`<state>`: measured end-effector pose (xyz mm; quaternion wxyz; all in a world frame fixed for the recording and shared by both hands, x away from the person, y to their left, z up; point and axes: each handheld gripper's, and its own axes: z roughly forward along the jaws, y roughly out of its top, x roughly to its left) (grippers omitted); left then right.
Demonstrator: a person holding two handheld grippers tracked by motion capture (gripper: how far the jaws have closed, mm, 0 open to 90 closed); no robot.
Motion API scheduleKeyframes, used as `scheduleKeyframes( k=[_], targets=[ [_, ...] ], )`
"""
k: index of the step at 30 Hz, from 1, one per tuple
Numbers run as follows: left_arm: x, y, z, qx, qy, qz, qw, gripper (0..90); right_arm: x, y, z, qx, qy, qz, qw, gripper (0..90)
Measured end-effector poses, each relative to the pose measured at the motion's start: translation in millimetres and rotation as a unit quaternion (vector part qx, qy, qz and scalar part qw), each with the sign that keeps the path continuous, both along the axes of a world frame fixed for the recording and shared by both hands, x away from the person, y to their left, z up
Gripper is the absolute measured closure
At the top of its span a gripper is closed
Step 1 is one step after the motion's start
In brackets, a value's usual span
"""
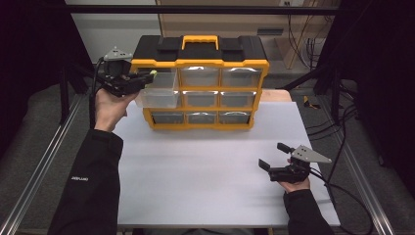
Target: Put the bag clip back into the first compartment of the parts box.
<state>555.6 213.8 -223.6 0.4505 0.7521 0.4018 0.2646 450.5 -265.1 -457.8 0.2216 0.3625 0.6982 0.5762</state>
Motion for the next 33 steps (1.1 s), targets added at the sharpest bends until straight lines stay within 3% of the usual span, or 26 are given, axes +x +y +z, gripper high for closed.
scheduleKeyframes(
  k=[8,13,17,22,24,27,33],
  targets=[
    [-0.1,1.4,-0.4,-0.012,0.004,-0.002,0.9999,73.9,0.0,-0.1,0.1,0.0,0.0,0.0,1.0,0.2],
    [-2.5,3.5,-0.2,-0.018,-0.007,-0.001,0.9998,70.9,-0.1,0.3,-0.1,0.0,0.001,-0.001,1.0,0.2],
    [-7.7,6.7,2.6,-0.036,-0.021,-0.01,0.9991,67.5,0.1,-0.2,0.0,0.0,0.0,-0.001,1.0,0.2],
    [-16.7,9.6,5.2,-0.052,-0.035,-0.032,0.9975,48.7,-0.2,-0.3,0.3,0.001,0.0,0.0,1.0,0.2],
    [-18.6,10.3,5.6,-0.056,-0.037,-0.037,0.997,43.5,-0.1,-0.4,0.3,0.001,-0.001,-0.001,1.0,0.2],
    [-27.7,14.0,6.0,-0.079,-0.048,-0.055,0.9942,35.5,-0.3,-0.3,0.3,0.001,0.0,-0.001,1.0,0.2],
    [-44.8,19.3,-1.1,-0.088,-0.07,-0.065,0.9915,23.2,-0.8,-0.6,1.0,0.004,0.001,-0.001,1.0,0.2]
  ],
)
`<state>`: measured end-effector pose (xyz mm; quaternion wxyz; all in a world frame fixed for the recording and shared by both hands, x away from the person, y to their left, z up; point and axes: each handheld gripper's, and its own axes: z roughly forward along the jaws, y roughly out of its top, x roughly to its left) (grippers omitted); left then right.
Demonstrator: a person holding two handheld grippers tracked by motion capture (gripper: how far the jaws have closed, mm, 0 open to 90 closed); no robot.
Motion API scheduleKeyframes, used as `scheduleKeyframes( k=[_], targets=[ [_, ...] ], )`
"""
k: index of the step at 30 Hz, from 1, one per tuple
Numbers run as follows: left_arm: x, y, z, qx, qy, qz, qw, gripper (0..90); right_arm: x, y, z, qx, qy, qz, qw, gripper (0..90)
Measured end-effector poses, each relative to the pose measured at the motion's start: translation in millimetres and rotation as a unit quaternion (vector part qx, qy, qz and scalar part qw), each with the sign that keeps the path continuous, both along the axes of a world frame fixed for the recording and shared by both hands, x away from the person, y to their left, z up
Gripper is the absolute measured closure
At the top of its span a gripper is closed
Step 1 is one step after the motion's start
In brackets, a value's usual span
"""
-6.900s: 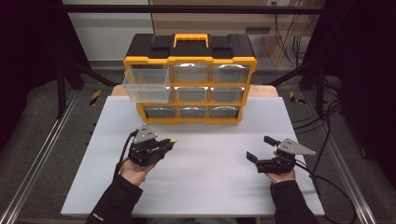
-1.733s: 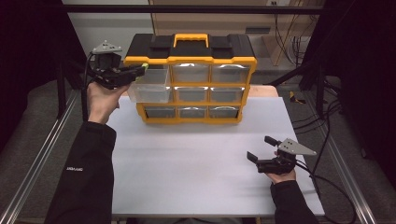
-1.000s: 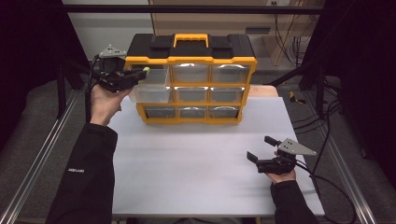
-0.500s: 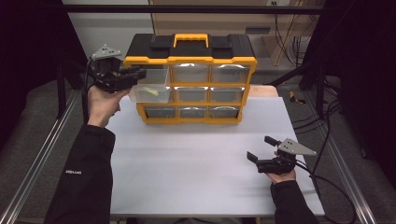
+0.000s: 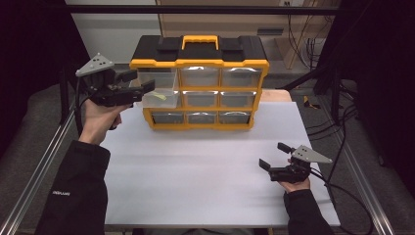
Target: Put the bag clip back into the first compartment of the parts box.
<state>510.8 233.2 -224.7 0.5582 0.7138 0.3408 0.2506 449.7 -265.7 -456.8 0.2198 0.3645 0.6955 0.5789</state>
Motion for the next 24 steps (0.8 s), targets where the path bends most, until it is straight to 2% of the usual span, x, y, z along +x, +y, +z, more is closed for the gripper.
scheduleKeyframes(
  k=[6,8,10,11,14,15,16,18,19,21,22,24],
  targets=[
    [-10.2,6.2,-12.8,0.0,-0.005,-0.006,1.0,11.0,0.3,0.1,-0.4,-0.001,-0.003,0.001,1.0,0.2],
    [-18.1,9.8,-22.8,0.006,-0.014,-0.014,0.9998,7.5,0.0,0.1,-0.1,0.0,-0.001,0.0,1.0,0.2],
    [-22.9,12.3,-29.7,0.006,-0.014,-0.015,0.9998,5.1,0.1,-0.2,-0.1,-0.001,-0.003,0.0,1.0,0.2],
    [-22.9,12.3,-29.7,0.006,-0.014,-0.015,0.9998,4.3,0.0,-0.1,0.0,0.001,-0.001,-0.001,1.0,0.2],
    [-32.2,17.7,-45.4,-0.006,-0.005,-0.025,0.9997,3.1,-0.2,0.1,0.0,0.001,-0.001,0.001,1.0,0.2],
    [-32.2,17.7,-45.4,-0.006,-0.005,-0.025,0.9997,3.0,0.1,-0.1,-0.1,0.0,-0.004,0.001,1.0,0.2],
    [-36.4,19.3,-54.7,-0.007,-0.003,-0.028,0.9996,2.8,-0.3,0.0,0.0,0.002,-0.002,0.0,1.0,0.2],
    [-40.0,20.7,-64.6,-0.005,-0.001,-0.031,0.9995,2.2,-0.7,0.2,0.2,0.004,-0.001,0.001,1.0,0.2],
    [-40.0,20.7,-64.6,-0.005,-0.001,-0.031,0.9995,2.1,-0.7,0.2,0.2,0.004,-0.002,0.0,1.0,0.2],
    [-44.6,23.7,-79.6,-0.001,-0.003,-0.033,0.9994,2.0,-0.7,0.2,0.2,0.004,-0.001,0.001,1.0,0.2],
    [-44.6,23.7,-79.6,-0.001,-0.003,-0.033,0.9994,2.4,-0.3,0.0,-0.1,0.002,-0.003,0.001,1.0,0.2],
    [-47.7,26.8,-95.3,-0.005,0.004,-0.036,0.9993,2.4,-0.3,0.5,-0.3,0.002,-0.002,0.001,1.0,0.2]
  ],
)
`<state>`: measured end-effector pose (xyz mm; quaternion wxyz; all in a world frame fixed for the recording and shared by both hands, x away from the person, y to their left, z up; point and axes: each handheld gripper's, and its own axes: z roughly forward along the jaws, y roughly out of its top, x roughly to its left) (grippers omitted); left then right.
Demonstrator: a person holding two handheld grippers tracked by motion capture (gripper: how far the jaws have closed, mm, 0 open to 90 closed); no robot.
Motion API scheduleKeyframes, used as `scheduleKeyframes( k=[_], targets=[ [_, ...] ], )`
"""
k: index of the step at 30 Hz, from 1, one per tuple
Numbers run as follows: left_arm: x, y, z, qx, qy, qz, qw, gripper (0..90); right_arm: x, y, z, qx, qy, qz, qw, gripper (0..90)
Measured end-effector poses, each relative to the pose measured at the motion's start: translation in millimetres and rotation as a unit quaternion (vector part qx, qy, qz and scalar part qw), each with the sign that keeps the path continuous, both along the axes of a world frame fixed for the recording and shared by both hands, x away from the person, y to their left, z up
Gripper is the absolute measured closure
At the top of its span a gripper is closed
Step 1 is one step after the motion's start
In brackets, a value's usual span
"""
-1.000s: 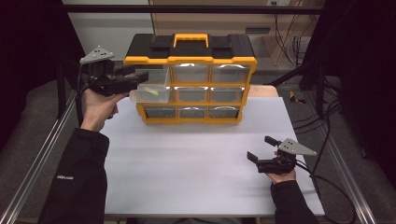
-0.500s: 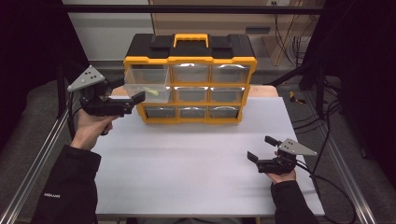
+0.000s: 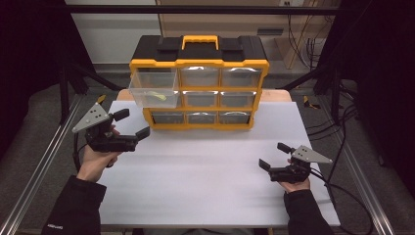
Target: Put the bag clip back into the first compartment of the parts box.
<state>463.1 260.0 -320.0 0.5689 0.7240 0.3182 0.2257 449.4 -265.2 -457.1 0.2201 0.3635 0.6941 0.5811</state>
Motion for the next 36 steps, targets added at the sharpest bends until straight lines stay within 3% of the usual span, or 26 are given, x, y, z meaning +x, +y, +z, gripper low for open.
scheduleKeyframes(
  k=[3,4,5,7,18,21,25,36],
  targets=[
    [-1.9,1.2,-11.8,0.0,0.005,0.0,1.0,2.1,0.0,0.0,-0.1,0.0,0.0,0.0,1.0,0.2],
    [-4.2,2.1,-25.5,0.002,0.011,-0.001,0.9999,2.1,0.0,-0.3,0.1,-0.001,0.0,0.001,1.0,0.2],
    [-4.2,2.1,-25.5,0.002,0.011,-0.001,0.9999,1.9,0.0,-0.3,0.1,-0.001,0.0,0.001,1.0,0.2],
    [-7.0,3.1,-40.4,0.004,0.015,-0.001,0.9999,1.9,-0.1,0.1,0.0,0.001,0.002,0.0,1.0,0.2],
    [-10.9,12.3,-87.8,0.002,0.042,0.005,0.9991,1.8,0.4,0.8,-1.0,-0.002,0.003,0.0,1.0,0.2],
    [-10.5,15.9,-96.0,0.008,0.045,0.013,0.9989,1.8,0.4,1.2,-1.1,-0.002,0.006,0.0,1.0,0.2],
    [-11.0,22.1,-104.0,-0.001,0.046,0.022,0.9987,1.9,0.6,1.4,-1.3,-0.003,0.006,0.001,1.0,0.2],
    [-9.0,29.7,-117.7,0.019,0.062,0.036,0.9972,1.9,1.5,2.4,-2.5,-0.005,0.011,0.002,0.9999,0.2]
  ],
)
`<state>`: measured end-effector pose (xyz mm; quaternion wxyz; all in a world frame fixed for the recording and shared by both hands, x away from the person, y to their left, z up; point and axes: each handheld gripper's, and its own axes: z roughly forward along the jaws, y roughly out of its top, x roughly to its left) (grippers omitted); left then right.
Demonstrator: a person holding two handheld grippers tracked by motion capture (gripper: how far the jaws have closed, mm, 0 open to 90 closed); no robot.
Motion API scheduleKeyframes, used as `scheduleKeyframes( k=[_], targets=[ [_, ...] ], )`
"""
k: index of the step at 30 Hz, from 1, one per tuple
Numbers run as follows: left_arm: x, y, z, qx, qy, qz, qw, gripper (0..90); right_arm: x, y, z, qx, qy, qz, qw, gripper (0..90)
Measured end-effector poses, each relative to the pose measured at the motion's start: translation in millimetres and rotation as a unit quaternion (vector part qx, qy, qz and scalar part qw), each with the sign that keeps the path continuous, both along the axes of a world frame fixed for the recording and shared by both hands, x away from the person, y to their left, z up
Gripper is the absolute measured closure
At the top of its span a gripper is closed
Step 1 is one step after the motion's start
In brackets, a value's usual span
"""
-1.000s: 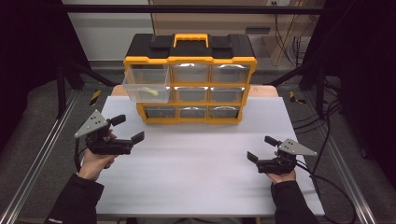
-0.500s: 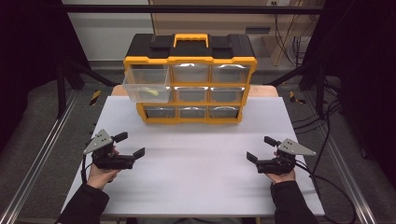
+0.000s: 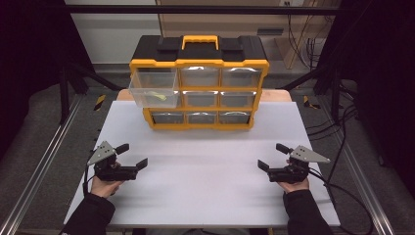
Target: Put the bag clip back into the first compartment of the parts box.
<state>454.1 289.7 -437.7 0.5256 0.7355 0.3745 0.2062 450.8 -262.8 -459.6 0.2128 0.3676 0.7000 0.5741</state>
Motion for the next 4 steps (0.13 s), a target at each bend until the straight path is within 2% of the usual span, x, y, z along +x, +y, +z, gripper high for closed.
scheduleKeyframes(
  k=[4],
  targets=[
    [0.2,0.1,-1.5,0.005,0.002,-0.002,1.0,1.8,0.8,-0.1,-0.3,-0.001,-0.002,0.001,1.0,0.2]
  ],
)
